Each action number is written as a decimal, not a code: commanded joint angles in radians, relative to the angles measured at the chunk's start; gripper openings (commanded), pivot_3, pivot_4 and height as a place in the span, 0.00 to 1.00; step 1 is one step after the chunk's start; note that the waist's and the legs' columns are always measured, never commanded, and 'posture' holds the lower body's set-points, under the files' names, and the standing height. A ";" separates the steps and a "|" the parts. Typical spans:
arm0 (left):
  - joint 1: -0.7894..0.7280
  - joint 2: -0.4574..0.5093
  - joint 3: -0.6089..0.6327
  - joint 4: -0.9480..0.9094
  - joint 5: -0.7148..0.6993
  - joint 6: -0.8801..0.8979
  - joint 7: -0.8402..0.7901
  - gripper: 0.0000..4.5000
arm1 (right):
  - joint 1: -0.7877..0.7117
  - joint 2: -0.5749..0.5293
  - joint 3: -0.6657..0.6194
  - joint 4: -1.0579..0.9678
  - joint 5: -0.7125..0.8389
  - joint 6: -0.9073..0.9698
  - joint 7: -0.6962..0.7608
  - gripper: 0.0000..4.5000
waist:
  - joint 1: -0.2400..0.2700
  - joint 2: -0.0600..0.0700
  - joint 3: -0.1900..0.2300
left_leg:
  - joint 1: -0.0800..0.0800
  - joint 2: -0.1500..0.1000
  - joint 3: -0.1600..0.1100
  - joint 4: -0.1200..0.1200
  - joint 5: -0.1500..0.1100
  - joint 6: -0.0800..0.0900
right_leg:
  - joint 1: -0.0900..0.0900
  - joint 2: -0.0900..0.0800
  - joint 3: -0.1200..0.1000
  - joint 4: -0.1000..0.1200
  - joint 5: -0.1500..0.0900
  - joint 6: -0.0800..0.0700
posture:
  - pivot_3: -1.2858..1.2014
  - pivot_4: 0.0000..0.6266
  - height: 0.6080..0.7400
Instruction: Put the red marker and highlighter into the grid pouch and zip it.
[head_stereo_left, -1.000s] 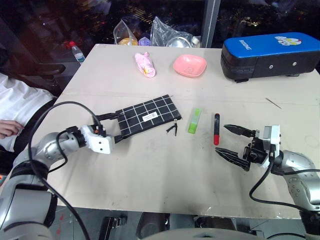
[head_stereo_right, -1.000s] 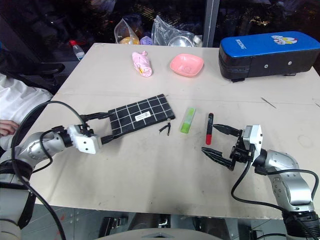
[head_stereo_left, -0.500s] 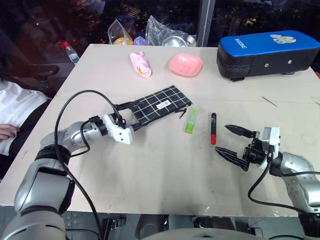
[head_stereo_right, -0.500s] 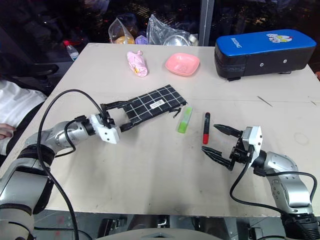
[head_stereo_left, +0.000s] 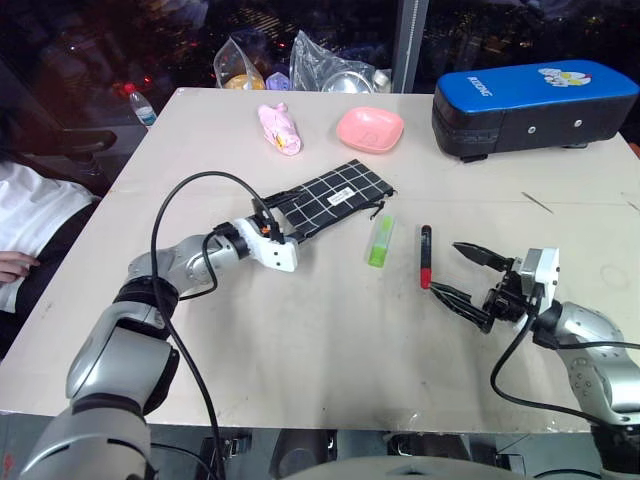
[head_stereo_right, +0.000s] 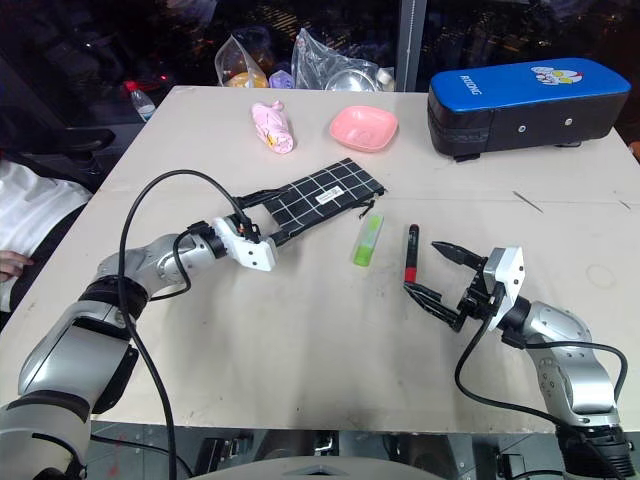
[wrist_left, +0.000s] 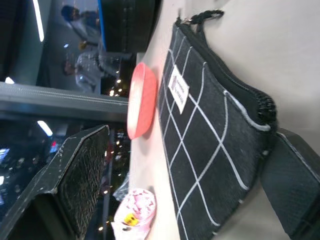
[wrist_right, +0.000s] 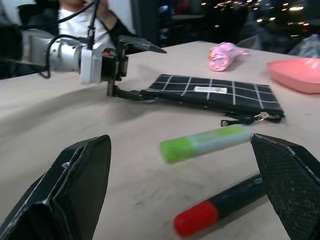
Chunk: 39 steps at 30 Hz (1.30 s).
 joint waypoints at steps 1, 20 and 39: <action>-0.037 -0.008 -0.021 0.028 0.016 0.039 0.065 0.98 | -0.018 0.010 -0.041 -0.027 0.004 -0.010 -0.048 1.00 | 0.000 0.000 0.000 | 0.000 0.000 0.000 0.000 0.000 0.000 | 0.000 0.000 0.000 0.000 0.000 0.000 | 0.52 0.24 1.00; -0.154 -0.140 -0.146 0.164 0.034 0.150 0.188 0.69 | -0.006 0.028 -0.052 -0.016 -0.014 -0.043 -0.091 1.00 | 0.000 -0.001 0.001 | 0.000 -0.001 -0.001 0.001 0.000 -0.001 | 0.000 0.000 0.000 0.002 0.000 0.000 | 0.52 0.24 1.00; -0.029 -0.209 0.089 -0.014 -0.461 0.078 -0.203 0.01 | -0.162 0.103 0.043 -0.090 -0.150 0.187 -0.420 1.00 | -0.002 -0.002 0.001 | -0.001 0.001 0.000 0.003 0.001 -0.002 | -0.003 0.000 0.001 0.007 0.000 0.000 | 0.52 0.24 1.00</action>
